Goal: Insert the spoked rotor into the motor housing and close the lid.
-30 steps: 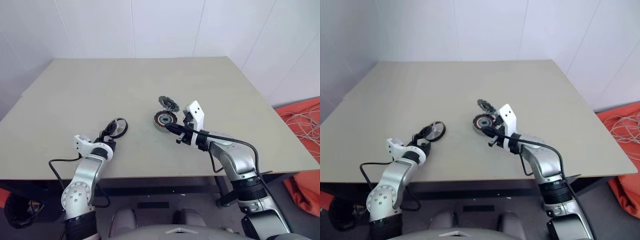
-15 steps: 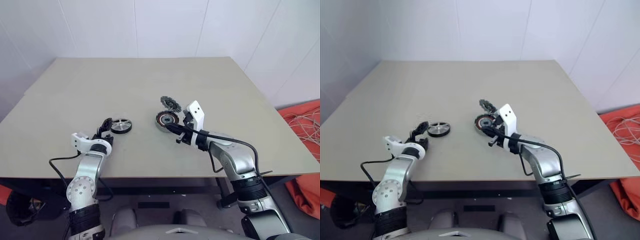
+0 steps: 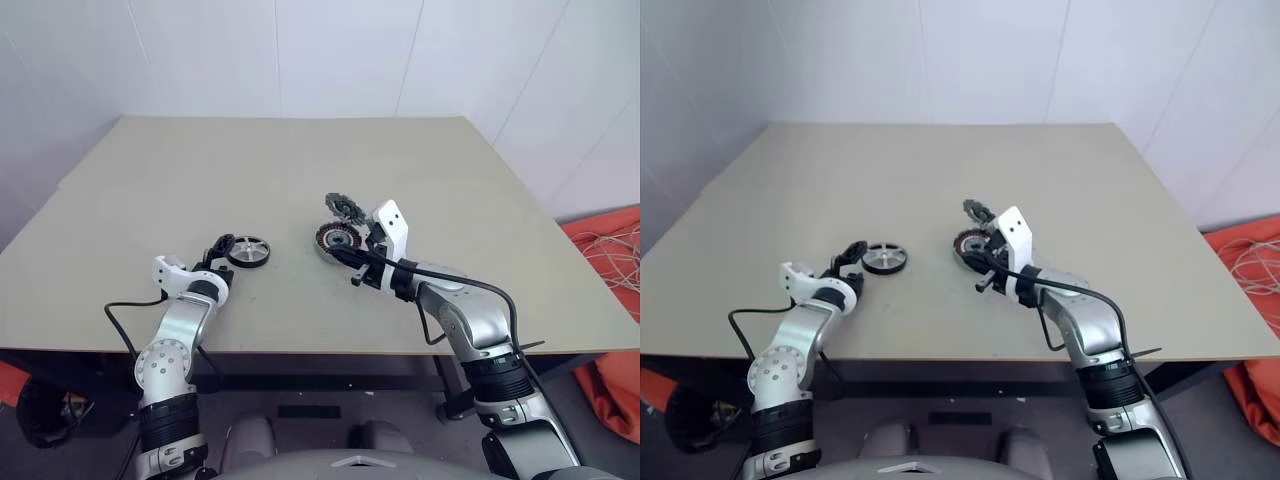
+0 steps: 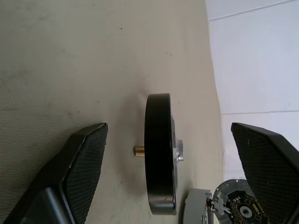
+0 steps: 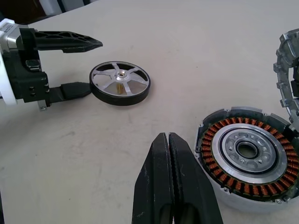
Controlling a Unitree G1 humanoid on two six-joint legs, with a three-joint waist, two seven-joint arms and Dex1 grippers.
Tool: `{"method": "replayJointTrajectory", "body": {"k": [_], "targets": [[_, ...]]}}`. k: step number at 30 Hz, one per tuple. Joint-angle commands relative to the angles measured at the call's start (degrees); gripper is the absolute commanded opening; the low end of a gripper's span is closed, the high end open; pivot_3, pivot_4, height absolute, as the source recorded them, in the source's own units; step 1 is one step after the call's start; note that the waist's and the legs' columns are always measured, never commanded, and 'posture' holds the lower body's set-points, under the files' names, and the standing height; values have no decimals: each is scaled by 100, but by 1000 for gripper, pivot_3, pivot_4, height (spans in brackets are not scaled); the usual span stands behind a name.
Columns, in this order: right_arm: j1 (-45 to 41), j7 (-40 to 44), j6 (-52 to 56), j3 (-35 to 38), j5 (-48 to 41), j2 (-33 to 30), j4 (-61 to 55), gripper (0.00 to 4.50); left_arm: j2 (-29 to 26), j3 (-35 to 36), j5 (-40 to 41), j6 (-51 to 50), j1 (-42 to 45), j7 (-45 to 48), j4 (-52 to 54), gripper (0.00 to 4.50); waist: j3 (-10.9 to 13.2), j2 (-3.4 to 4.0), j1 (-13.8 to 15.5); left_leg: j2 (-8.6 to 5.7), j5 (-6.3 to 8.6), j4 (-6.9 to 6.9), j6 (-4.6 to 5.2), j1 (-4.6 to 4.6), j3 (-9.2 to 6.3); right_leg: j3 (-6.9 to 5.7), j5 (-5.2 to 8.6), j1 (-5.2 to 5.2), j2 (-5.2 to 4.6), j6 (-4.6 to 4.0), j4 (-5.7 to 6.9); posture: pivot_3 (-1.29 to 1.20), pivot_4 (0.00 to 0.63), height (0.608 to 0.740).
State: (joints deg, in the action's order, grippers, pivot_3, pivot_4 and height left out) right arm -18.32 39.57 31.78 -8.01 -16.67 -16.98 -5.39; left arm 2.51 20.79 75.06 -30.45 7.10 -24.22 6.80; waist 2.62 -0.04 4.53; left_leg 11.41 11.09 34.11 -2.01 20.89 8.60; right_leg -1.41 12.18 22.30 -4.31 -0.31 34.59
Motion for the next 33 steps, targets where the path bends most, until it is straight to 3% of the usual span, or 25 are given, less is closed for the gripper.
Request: {"method": "replayJointTrajectory", "body": {"k": [1, 3, 13, 23, 33], "targets": [[-89, -38, -20, 42, -95, 12, -305, 2, 17, -185, -29, -373, -134, -132, -126, 4316, -1, 1, 7, 0, 0, 0, 0, 1, 0, 0, 0, 0, 0, 1, 0, 0, 0, 740], [-130, -54, -5, 30, -92, 31, -284, 0, 4, -156, -23, -416, -159, -132, -97, 3887, -1, 2, 10, -2, 1, -1, 2, 4, -1, 1, 1, 0, -1, 1, -2, 0, 0, 740], [-308, -98, 36, -19, -75, 139, -155, 0, 37, -47, -4, -474, -117, -31, -144, 621, 1, 2, 63, -1, 4, -3, 6, 9, -3, 0, 2, 2, 1, 2, -4, 0, 0, 740], [-217, -77, 60, 29, -121, 74, -263, 0, 97, -69, 81, -493, -148, 230, 37, 538, 1, 1, 88, 1, 3, -5, 5, 13, -3, 0, 3, 4, 1, 4, -9, 0, 0, 740], [-156, -8, 149, 96, -286, 35, -403, 0, 112, -300, 761, -786, -163, 298, 780, 538, 13, -10, 81, 7, 2, -11, 4, 26, 0, 0, 3, 21, 7, 3, -8, 0, 0, 740]]}}
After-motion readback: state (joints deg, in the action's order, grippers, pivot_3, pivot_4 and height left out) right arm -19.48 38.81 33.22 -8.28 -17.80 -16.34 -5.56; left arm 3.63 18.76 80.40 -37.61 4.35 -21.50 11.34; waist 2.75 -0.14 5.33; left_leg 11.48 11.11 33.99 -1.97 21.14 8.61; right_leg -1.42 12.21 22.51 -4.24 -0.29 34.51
